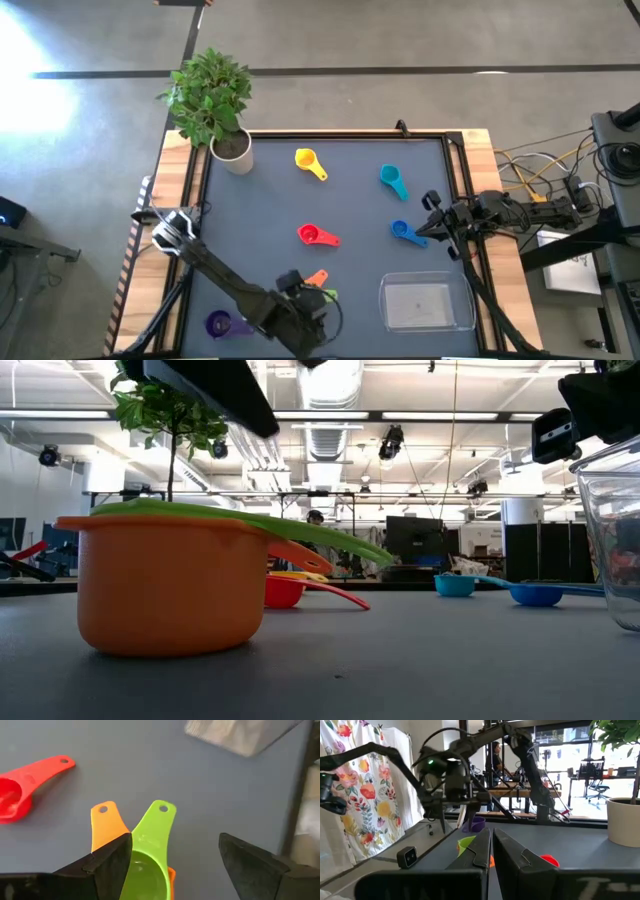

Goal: Nest measuring cups in basket
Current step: Stack the green nest measuring cup into the orange nest measuring cup

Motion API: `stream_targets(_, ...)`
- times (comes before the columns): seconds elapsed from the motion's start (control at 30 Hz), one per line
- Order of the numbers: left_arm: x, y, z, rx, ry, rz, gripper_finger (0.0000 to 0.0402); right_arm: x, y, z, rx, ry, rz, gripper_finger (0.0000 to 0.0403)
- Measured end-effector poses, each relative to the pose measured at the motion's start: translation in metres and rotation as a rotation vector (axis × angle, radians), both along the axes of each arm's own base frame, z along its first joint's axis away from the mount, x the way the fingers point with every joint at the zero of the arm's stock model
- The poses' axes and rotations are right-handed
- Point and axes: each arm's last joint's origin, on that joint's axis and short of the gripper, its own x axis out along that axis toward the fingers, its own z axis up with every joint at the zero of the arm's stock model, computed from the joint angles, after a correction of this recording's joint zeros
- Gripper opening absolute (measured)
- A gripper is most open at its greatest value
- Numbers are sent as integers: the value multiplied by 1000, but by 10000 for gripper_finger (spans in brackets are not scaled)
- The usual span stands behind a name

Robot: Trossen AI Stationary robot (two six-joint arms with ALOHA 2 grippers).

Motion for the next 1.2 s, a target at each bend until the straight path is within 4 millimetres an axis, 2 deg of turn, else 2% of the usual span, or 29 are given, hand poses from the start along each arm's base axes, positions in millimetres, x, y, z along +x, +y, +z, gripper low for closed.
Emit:
stream_targets(0.17,-11,29,0,-81,11,78,281,0,0,0,0,0,0,9)
stream_targets(0.4,5,52,-17,-205,165,18,333,0,0,0,0,0,1,9)
stream_targets(0.57,15,59,-15,-183,170,-35,374,0,0,0,0,0,0,9)
stream_targets(0.73,18,65,-14,-169,181,-34,396,0,0,0,0,0,0,9)
stream_targets(1.2,16,81,-24,-147,274,-36,400,0,0,0,0,0,0,9)
